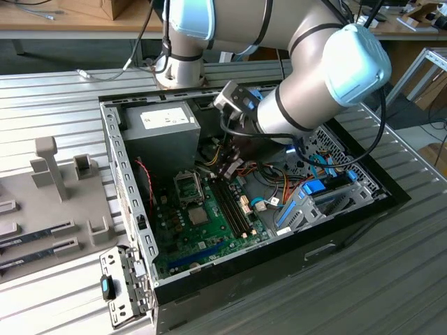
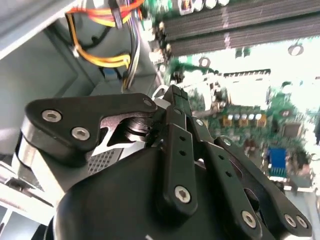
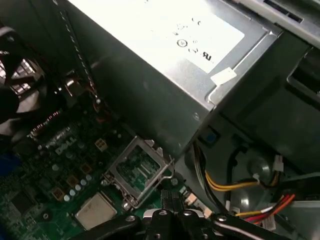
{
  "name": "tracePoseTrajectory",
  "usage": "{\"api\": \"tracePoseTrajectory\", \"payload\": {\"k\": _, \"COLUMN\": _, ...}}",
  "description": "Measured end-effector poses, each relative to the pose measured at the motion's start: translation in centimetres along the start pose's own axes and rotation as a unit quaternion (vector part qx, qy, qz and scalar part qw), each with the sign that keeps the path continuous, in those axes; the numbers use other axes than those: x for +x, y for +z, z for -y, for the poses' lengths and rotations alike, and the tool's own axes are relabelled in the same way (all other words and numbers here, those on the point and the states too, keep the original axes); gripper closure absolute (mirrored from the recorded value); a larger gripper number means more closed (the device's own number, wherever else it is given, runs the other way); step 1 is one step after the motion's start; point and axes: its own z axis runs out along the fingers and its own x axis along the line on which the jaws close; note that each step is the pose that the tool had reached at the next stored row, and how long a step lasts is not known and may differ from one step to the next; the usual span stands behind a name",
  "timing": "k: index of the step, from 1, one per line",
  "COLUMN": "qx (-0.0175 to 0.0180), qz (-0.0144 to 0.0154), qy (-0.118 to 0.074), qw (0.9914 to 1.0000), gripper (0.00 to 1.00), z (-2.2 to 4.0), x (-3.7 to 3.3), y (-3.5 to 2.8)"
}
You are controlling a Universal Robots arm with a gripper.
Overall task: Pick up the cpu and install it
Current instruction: 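Close the cpu cover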
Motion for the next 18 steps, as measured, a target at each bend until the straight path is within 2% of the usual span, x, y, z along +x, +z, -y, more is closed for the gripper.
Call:
{"api": "tracePoseTrajectory", "payload": {"k": 1, "qx": 0.0125, "qz": 0.0047, "qy": -0.003, "qw": 0.99991, "gripper": 0.89, "z": 0.00, "x": 0.00, "y": 0.00}}
{"api": "tracePoseTrajectory", "payload": {"k": 2, "qx": 0.0201, "qz": 0.0074, "qy": -0.005, "qw": 0.99976, "gripper": 0.89, "z": 0.00, "x": 0.00, "y": 0.00}}
{"api": "tracePoseTrajectory", "payload": {"k": 3, "qx": 0.0304, "qz": 0.0110, "qy": -0.007, "qw": 0.99946, "gripper": 0.89, "z": 0.00, "x": 0.00, "y": 0.00}}
{"api": "tracePoseTrajectory", "payload": {"k": 4, "qx": 0.0481, "qz": 0.0168, "qy": -0.010, "qw": 0.99864, "gripper": 0.89, "z": 0.00, "x": 0.00, "y": 0.00}}
{"api": "tracePoseTrajectory", "payload": {"k": 6, "qx": 0.0612, "qz": 0.0198, "qy": -0.013, "qw": 0.99785, "gripper": 0.89, "z": 0.00, "x": 0.00, "y": 0.00}}
{"api": "tracePoseTrajectory", "payload": {"k": 8, "qx": 0.0709, "qz": 0.0216, "qy": -0.014, "qw": 0.99715, "gripper": 0.89, "z": 0.00, "x": 0.01, "y": 0.01}}
{"api": "tracePoseTrajectory", "payload": {"k": 14, "qx": 0.0711, "qz": 0.0217, "qy": -0.014, "qw": 0.99713, "gripper": 0.89, "z": -0.11, "x": 0.13, "y": 0.07}}
{"api": "tracePoseTrajectory", "payload": {"k": 15, "qx": 0.0715, "qz": 0.0213, "qy": -0.014, "qw": 0.99711, "gripper": 0.89, "z": -0.25, "x": 0.18, "y": 0.26}}
{"api": "tracePoseTrajectory", "payload": {"k": 16, "qx": 0.0725, "qz": 0.0202, "qy": -0.014, "qw": 0.99706, "gripper": 0.89, "z": -0.60, "x": -0.16, "y": 0.73}}
{"api": "tracePoseTrajectory", "payload": {"k": 18, "qx": 0.0724, "qz": 0.0201, "qy": -0.015, "qw": 0.99706, "gripper": 0.89, "z": -1.02, "x": -0.62, "y": 1.23}}
